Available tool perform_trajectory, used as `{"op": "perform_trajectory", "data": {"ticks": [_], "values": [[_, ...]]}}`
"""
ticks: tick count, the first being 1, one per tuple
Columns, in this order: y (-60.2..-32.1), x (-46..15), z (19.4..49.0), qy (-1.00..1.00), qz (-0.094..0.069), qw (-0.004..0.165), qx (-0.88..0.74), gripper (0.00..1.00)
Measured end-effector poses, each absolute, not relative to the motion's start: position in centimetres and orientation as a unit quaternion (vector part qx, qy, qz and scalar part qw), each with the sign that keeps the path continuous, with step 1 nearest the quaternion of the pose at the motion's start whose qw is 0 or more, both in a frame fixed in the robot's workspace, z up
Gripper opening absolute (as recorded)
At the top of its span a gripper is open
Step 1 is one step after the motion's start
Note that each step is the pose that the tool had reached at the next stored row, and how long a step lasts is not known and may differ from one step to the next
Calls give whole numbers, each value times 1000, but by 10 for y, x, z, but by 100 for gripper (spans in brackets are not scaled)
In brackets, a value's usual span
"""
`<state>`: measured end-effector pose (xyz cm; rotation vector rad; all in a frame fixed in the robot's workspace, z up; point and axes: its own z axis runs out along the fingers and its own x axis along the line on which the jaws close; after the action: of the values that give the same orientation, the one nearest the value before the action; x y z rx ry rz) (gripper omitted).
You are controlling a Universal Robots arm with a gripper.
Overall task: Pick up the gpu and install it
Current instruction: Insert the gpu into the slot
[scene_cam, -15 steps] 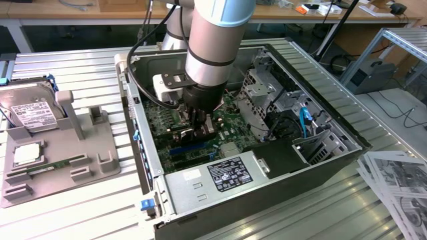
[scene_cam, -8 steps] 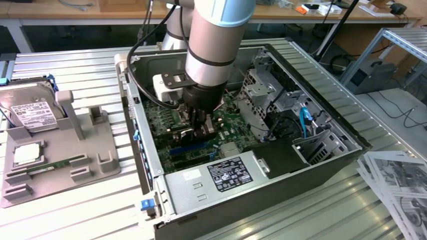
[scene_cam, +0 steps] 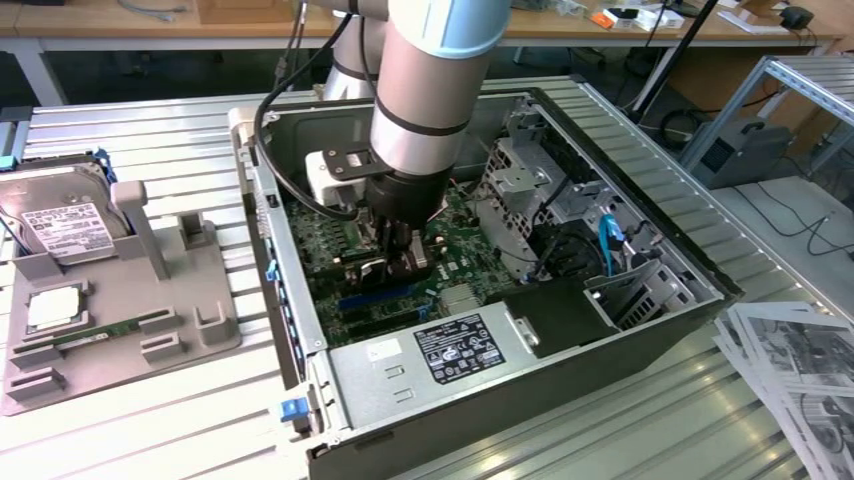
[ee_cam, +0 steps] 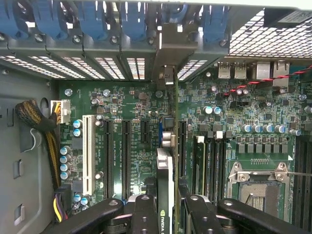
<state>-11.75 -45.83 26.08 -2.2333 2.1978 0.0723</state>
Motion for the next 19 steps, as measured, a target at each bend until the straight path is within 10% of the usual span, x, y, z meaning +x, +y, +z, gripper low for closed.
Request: {"op": "perform_trajectory", "data": {"ticks": [19], "values": [[-458, -118, 260, 701, 23, 4, -712, 27]]}}
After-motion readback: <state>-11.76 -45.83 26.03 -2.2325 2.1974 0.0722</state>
